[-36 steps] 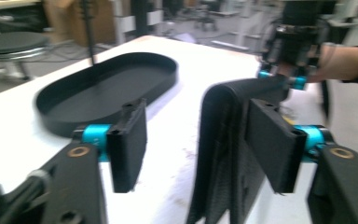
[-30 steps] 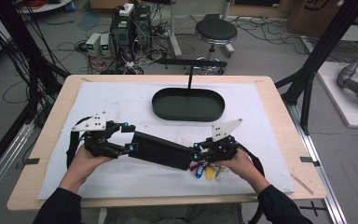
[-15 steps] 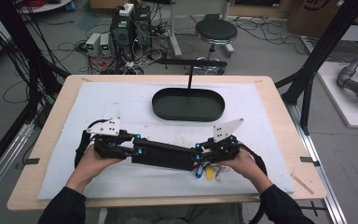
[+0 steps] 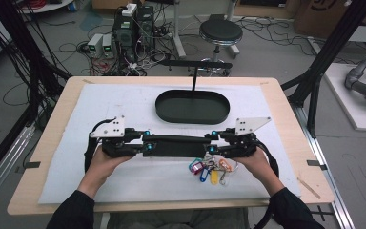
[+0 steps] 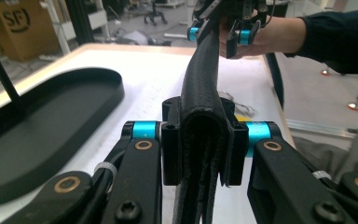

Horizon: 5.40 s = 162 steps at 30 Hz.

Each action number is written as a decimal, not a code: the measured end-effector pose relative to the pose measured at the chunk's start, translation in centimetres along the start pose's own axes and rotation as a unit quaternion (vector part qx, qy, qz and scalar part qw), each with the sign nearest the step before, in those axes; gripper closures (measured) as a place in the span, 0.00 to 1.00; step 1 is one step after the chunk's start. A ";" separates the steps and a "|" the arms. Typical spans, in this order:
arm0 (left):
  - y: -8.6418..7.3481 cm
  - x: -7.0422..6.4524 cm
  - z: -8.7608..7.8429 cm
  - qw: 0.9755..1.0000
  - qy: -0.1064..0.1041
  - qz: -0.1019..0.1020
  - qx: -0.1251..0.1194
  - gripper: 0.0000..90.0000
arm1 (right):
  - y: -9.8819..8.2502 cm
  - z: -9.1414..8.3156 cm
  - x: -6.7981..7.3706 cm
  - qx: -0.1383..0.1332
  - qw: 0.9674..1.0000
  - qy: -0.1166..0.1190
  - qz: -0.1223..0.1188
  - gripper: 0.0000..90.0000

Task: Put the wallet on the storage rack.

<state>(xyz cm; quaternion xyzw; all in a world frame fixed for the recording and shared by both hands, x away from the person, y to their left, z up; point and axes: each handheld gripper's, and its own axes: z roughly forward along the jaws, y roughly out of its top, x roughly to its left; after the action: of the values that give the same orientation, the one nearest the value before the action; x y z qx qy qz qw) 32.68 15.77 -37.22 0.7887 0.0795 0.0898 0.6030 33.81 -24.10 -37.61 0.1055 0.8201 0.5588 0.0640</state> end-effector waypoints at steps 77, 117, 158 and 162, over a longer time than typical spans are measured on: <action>-2.8 12.8 14.5 0.975 0.207 -0.072 -0.028 0.82 | -5.0 -10.7 -4.6 -0.072 0.943 -0.298 0.127 0.38; -2.8 12.5 13.7 0.965 0.240 -0.091 0.054 0.42 | -5.6 -11.2 -4.7 -0.069 0.941 -0.303 0.133 0.38; 0.8 4.4 2.9 0.966 0.254 -0.045 -0.019 0.36 | -5.5 -11.6 -5.0 -0.079 0.935 -0.317 0.141 0.37; 0.5 2.9 0.6 0.963 0.265 -0.045 -0.019 0.35 | -5.5 -11.6 -5.0 -0.078 0.934 -0.317 0.142 0.36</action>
<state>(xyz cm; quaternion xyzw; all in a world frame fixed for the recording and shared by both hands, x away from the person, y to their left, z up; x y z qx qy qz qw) 35.67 15.75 -36.74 0.7210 0.2697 0.2696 0.5786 35.49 -37.76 -38.57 0.3872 0.6876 0.5616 0.2486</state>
